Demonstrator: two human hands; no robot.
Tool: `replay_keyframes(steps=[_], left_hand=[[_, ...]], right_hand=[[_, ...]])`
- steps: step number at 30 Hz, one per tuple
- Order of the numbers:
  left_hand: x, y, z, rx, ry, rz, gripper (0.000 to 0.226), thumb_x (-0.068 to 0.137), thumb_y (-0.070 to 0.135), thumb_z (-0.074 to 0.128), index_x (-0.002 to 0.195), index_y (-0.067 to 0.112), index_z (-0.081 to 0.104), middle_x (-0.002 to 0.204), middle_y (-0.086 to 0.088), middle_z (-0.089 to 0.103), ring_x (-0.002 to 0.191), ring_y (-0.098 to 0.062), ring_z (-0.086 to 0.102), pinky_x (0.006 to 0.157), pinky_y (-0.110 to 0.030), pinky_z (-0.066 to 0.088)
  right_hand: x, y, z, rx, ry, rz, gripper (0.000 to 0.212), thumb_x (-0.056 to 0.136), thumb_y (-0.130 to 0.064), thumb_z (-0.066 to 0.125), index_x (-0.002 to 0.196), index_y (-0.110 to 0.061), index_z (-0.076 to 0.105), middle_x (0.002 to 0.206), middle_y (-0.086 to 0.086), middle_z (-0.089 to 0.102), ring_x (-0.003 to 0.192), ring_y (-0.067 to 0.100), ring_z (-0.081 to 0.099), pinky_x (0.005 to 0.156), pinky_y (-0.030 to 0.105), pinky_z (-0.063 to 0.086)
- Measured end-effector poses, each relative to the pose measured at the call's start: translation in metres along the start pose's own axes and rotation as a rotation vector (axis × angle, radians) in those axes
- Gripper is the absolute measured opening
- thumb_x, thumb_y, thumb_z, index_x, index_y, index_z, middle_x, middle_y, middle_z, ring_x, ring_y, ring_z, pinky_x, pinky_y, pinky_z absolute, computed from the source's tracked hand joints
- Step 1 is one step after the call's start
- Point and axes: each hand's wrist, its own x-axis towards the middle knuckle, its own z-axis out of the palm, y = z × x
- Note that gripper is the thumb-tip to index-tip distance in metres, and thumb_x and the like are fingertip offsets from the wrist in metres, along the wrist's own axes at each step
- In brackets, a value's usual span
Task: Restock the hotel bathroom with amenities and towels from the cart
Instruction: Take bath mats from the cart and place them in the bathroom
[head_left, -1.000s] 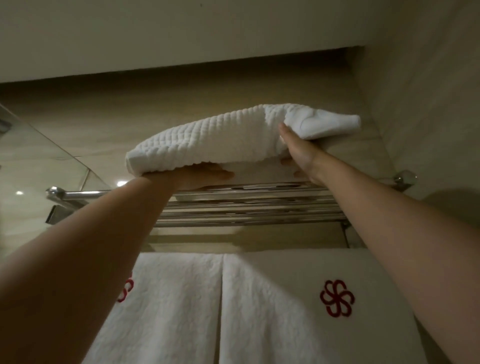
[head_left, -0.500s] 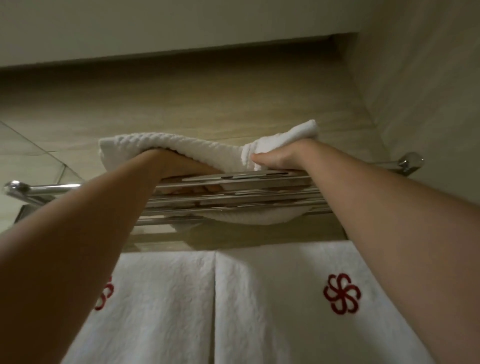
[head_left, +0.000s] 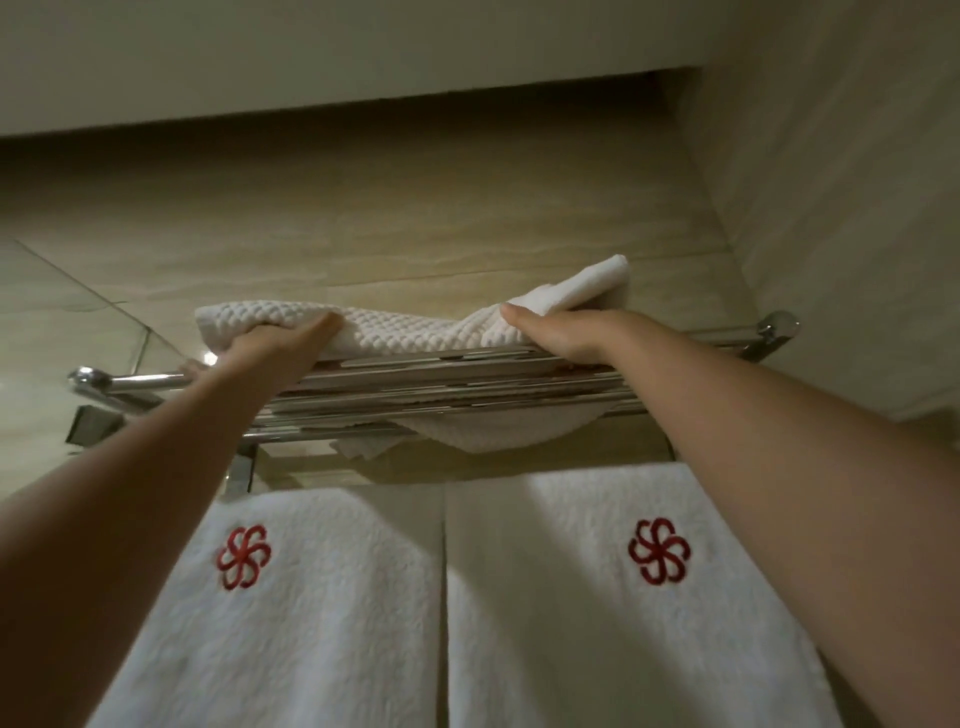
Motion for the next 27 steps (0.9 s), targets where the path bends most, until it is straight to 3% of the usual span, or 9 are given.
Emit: replay_keyframes(steps=[3, 6, 10, 12, 15, 17, 20, 23, 27], left_hand=[[-0.021, -0.006, -0.002, -0.041, 0.072, -0.008, 0.103, 0.074, 0.084, 0.028, 0.135, 0.003, 0.039, 0.143, -0.029, 0.034, 0.134, -0.045, 0.027, 0.113, -0.06, 0.008], [-0.036, -0.007, 0.001, -0.058, 0.188, -0.042, 0.108, 0.077, 0.078, 0.038, 0.144, -0.003, 0.013, 0.149, -0.027, 0.022, 0.138, -0.042, 0.019, 0.114, -0.059, 0.007], [-0.04, -0.003, 0.002, -0.134, 0.354, -0.003, 0.096, 0.087, 0.057, 0.047, 0.147, 0.005, -0.008, 0.156, -0.017, -0.01, 0.144, -0.034, -0.007, 0.115, -0.053, -0.001], [-0.04, -0.003, 0.007, -0.059, 0.45, 0.179, 0.07, 0.096, 0.041, 0.036, 0.149, 0.014, 0.0, 0.158, -0.009, -0.01, 0.145, -0.026, -0.011, 0.115, -0.049, -0.006], [-0.049, 0.001, 0.011, 0.043, 0.451, 0.527, 0.047, 0.099, 0.039, 0.02, 0.125, 0.013, 0.05, 0.142, -0.011, 0.043, 0.139, -0.023, 0.027, 0.117, -0.047, 0.003], [-0.057, 0.008, 0.009, 0.092, 0.421, 0.7, 0.059, 0.096, 0.05, 0.014, 0.094, 0.013, 0.061, 0.1, -0.008, 0.065, 0.105, -0.023, 0.057, 0.113, -0.046, 0.019], [-0.065, 0.018, 0.007, 0.254, 0.37, 0.956, 0.078, 0.082, 0.07, 0.006, 0.095, 0.014, 0.06, 0.076, 0.0, 0.063, 0.063, -0.015, 0.056, 0.092, -0.039, 0.044], [-0.062, 0.022, 0.009, 0.328, 0.344, 1.025, 0.082, 0.078, 0.081, 0.015, 0.11, 0.016, 0.054, 0.088, 0.0, 0.065, 0.063, -0.013, 0.055, 0.059, -0.026, 0.044], [-0.061, 0.021, 0.014, 0.335, 0.426, 0.923, 0.07, 0.08, 0.072, 0.018, 0.109, 0.019, 0.053, 0.082, 0.002, 0.058, 0.065, -0.014, 0.053, 0.056, -0.025, 0.036]], right_hand=[[-0.012, 0.006, 0.007, -0.072, 0.243, 0.013, 0.1, 0.075, -0.084, 0.009, 0.144, -0.016, 0.034, 0.145, 0.015, 0.039, 0.128, 0.035, 0.04, 0.1, 0.042, 0.033], [-0.023, 0.019, 0.021, -0.076, 0.626, -0.23, 0.076, 0.093, -0.062, 0.015, 0.093, -0.006, 0.067, 0.08, 0.011, 0.063, 0.084, 0.028, 0.059, 0.083, 0.038, 0.038], [-0.021, 0.045, 0.04, 0.214, 0.865, -0.569, 0.052, 0.097, -0.042, 0.038, 0.054, -0.015, 0.053, 0.047, -0.002, 0.049, 0.047, 0.017, 0.052, 0.061, 0.032, 0.041], [-0.021, 0.055, 0.044, 0.249, 0.952, -0.694, 0.043, 0.095, -0.035, 0.042, 0.066, -0.01, 0.061, 0.058, 0.003, 0.058, 0.055, 0.018, 0.056, 0.059, 0.034, 0.046], [-0.028, 0.058, 0.055, 0.073, 1.074, -0.806, 0.029, 0.093, -0.026, 0.044, 0.077, -0.009, 0.061, 0.072, 0.005, 0.061, 0.072, 0.02, 0.055, 0.068, 0.035, 0.046], [-0.033, 0.057, 0.066, -0.023, 0.946, -0.935, 0.026, 0.092, -0.022, 0.042, 0.08, -0.009, 0.06, 0.073, 0.004, 0.059, 0.069, 0.019, 0.055, 0.064, 0.031, 0.045], [-0.041, 0.045, 0.077, -0.145, 0.516, -0.867, 0.028, 0.095, -0.029, 0.035, 0.082, -0.015, 0.056, 0.073, 0.001, 0.056, 0.065, 0.018, 0.056, 0.058, 0.031, 0.045], [-0.025, 0.033, 0.092, -0.23, 0.133, -0.583, 0.028, 0.099, -0.03, 0.034, 0.116, -0.019, 0.054, 0.114, 0.008, 0.06, 0.103, 0.025, 0.057, 0.089, 0.038, 0.046], [0.024, 0.022, 0.115, -0.297, -0.073, -0.409, 0.054, 0.099, -0.036, 0.031, 0.149, -0.022, 0.017, 0.156, 0.007, 0.021, 0.139, 0.028, 0.027, 0.112, 0.041, 0.027]])
